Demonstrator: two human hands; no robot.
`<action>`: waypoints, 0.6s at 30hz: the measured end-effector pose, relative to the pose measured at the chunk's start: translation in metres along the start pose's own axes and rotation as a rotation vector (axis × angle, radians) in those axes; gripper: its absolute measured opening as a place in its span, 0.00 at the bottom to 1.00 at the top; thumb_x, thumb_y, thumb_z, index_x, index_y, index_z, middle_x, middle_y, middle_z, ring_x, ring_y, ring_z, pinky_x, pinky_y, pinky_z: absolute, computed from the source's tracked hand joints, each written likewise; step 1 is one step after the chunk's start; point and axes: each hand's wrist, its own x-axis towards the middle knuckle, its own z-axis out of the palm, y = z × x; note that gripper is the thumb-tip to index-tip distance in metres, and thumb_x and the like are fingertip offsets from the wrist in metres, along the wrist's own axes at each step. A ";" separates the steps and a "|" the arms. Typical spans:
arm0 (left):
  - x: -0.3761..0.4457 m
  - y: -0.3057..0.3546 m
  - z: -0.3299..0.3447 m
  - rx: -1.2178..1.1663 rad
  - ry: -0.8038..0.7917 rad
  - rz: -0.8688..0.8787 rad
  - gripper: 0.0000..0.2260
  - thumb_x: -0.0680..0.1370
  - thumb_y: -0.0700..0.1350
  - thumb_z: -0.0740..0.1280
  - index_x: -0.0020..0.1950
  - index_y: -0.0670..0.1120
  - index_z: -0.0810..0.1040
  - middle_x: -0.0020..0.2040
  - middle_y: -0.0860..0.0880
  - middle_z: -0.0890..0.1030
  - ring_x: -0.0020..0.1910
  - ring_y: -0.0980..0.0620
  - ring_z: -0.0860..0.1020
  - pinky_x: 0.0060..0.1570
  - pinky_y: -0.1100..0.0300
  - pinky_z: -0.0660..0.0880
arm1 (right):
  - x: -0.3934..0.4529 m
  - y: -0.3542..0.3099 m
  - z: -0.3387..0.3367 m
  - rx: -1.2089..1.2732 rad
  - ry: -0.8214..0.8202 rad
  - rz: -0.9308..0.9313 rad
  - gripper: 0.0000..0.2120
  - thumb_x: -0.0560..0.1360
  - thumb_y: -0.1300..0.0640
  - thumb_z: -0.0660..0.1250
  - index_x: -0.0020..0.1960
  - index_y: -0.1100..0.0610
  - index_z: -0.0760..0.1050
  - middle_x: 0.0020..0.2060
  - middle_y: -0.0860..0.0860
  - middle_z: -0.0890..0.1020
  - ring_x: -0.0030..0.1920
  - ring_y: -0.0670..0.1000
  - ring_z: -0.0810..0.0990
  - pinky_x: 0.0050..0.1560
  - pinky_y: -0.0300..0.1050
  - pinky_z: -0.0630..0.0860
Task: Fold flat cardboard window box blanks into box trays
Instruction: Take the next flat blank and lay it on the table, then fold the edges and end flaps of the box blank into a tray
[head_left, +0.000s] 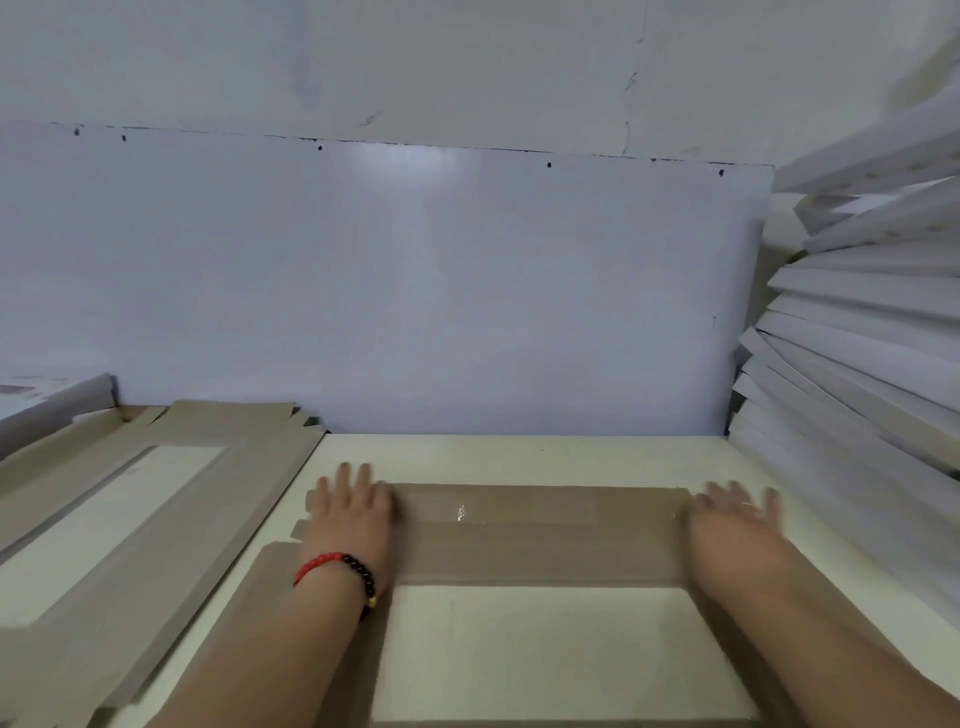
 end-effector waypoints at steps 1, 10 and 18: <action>0.004 0.015 -0.006 -0.008 0.007 0.107 0.31 0.75 0.39 0.56 0.78 0.46 0.52 0.79 0.44 0.44 0.77 0.39 0.40 0.75 0.43 0.40 | 0.003 -0.020 -0.005 0.104 0.066 -0.142 0.22 0.73 0.58 0.59 0.67 0.49 0.71 0.67 0.49 0.70 0.68 0.53 0.67 0.70 0.55 0.58; 0.002 0.099 0.005 -0.470 -0.153 0.352 0.30 0.77 0.43 0.57 0.79 0.45 0.51 0.78 0.49 0.57 0.78 0.49 0.51 0.76 0.51 0.46 | -0.024 -0.166 -0.028 1.134 -0.259 -0.497 0.35 0.73 0.62 0.55 0.79 0.49 0.51 0.75 0.48 0.63 0.75 0.49 0.59 0.77 0.48 0.51; 0.014 0.042 0.030 -0.284 -0.301 0.146 0.45 0.65 0.78 0.46 0.79 0.58 0.45 0.79 0.59 0.43 0.78 0.54 0.42 0.74 0.48 0.40 | 0.007 -0.097 0.007 0.433 -0.289 -0.356 0.26 0.82 0.48 0.42 0.79 0.46 0.42 0.78 0.42 0.42 0.77 0.45 0.41 0.75 0.58 0.39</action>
